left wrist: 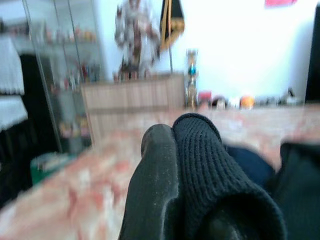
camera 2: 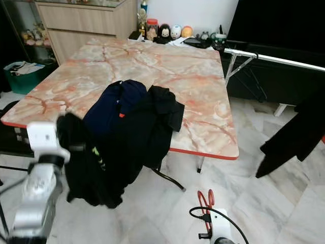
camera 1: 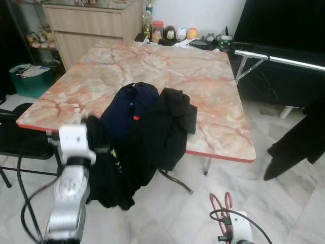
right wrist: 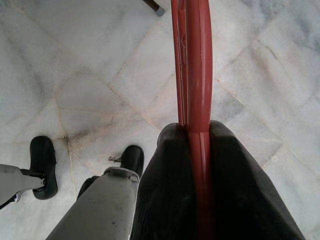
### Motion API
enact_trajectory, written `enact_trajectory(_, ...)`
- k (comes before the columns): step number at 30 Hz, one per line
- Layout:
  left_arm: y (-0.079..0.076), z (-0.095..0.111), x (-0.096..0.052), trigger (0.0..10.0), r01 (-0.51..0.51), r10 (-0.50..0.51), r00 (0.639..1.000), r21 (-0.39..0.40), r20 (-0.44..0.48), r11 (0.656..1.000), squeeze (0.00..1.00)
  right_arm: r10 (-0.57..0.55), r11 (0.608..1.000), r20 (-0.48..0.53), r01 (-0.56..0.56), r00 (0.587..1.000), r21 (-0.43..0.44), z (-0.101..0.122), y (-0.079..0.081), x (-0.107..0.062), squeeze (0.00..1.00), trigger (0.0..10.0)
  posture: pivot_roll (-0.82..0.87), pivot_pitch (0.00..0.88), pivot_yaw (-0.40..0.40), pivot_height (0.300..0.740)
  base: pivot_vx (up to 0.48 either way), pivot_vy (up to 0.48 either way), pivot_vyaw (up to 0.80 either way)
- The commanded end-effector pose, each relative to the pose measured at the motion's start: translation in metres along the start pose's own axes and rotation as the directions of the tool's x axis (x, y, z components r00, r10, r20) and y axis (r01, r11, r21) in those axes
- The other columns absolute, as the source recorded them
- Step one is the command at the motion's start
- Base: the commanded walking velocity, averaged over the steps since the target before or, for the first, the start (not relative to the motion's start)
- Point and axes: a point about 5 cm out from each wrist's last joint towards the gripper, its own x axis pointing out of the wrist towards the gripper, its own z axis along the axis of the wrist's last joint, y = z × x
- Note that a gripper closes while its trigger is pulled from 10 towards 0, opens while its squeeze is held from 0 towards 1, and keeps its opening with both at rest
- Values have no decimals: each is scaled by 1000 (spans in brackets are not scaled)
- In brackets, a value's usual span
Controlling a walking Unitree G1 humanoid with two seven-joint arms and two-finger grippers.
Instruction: Hang hanger
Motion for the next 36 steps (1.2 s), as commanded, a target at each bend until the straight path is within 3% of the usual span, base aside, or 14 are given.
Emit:
enact_trajectory(1, 0, 17, 9, 10000, 2, -1, 998, -18, 57, 1000, 0, -14, 1000, 0, 14, 1000, 3, -1, -4, 0, 0, 10000, 118, 0, -60, 740, 0, 0, 0)
enact_trajectory(6, -5, 32, 22, 10000, 27, -22, 996, -47, 91, 999, 0, -11, 1000, -2, 11, 1000, -1, -1, -4, -1, 0, 10000, 116, 0, -58, 740, 0, 0, 0)
enact_trajectory(8, -10, 45, 38, 10000, 26, -16, 991, -69, 135, 997, 0, -12, 1000, -4, 12, 1000, 1, -2, -4, -1, 0, 10000, 112, 0, -53, 740, 0, 0, 0)
enact_trajectory(13, -18, 52, 46, 10000, 50, -34, 988, -101, 151, 994, 0, -11, 1000, 4, 11, 1000, 23, -2, -3, -1, 0, 10000, 92, 0, -39, 740, 0, 0, 0)
enact_trajectory(22, -15, 57, 50, 10000, 43, -25, 987, -112, 159, 993, 0, -13, 1000, 0, 13, 1000, 27, -1, -3, 0, 0, 10000, 103, 0, -48, 740, 125, 0, 0)
enact_trajectory(36, -17, 49, 49, 10000, 51, -36, 992, -129, 119, 990, 0, -6, 999, 7, 6, 1000, 33, 0, -2, 0, 0, 10000, 96, 0, -40, 740, 196, 0, 0)
